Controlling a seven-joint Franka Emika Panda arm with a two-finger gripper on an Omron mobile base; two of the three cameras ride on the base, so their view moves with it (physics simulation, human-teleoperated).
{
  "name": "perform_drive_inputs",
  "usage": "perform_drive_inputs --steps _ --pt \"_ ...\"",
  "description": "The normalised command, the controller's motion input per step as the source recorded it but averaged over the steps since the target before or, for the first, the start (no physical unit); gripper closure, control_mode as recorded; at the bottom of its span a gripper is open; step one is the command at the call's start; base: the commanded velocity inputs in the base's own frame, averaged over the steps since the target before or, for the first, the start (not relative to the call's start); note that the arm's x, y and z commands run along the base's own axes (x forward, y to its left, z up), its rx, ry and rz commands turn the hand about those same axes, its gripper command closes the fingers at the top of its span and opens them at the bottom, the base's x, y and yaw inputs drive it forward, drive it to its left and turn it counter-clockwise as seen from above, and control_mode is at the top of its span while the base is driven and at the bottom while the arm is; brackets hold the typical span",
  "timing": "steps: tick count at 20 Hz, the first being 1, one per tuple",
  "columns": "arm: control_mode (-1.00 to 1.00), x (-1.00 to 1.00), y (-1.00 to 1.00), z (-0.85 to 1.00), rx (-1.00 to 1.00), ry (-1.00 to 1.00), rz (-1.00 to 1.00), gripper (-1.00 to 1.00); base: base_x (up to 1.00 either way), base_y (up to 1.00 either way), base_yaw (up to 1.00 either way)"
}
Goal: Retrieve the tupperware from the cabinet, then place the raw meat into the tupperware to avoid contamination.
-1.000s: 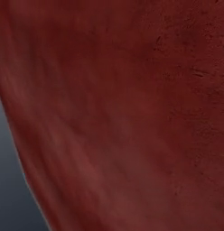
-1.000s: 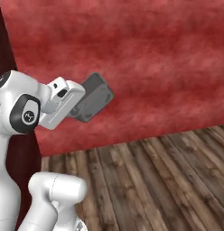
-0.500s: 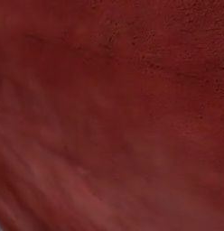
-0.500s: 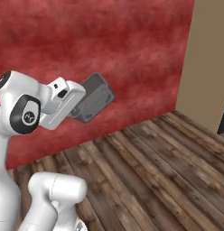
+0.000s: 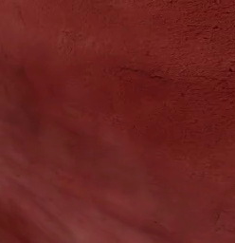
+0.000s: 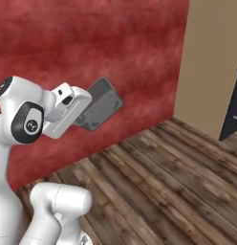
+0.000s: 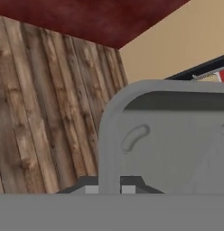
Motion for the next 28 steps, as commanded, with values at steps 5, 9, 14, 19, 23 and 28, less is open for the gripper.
perform_drive_inputs --steps 5,9,14,19,23,28 --pt "1.00 0.00 0.00 0.00 0.00 0.00 0.00 1.00 0.53 0.23 -0.28" --pt "1.00 0.00 0.00 0.00 0.00 0.00 0.00 1.00 0.21 0.13 -0.43" --pt "1.00 0.00 0.00 0.00 0.00 0.00 0.00 1.00 0.20 0.12 -0.44" --pt "1.00 0.00 0.00 0.00 0.00 0.00 0.00 1.00 0.33 0.24 -0.37" --pt "1.00 0.00 0.00 0.00 0.00 0.00 0.00 1.00 0.48 0.37 -0.30" --pt "1.00 0.00 0.00 0.00 0.00 0.00 0.00 1.00 0.52 0.36 -0.32"
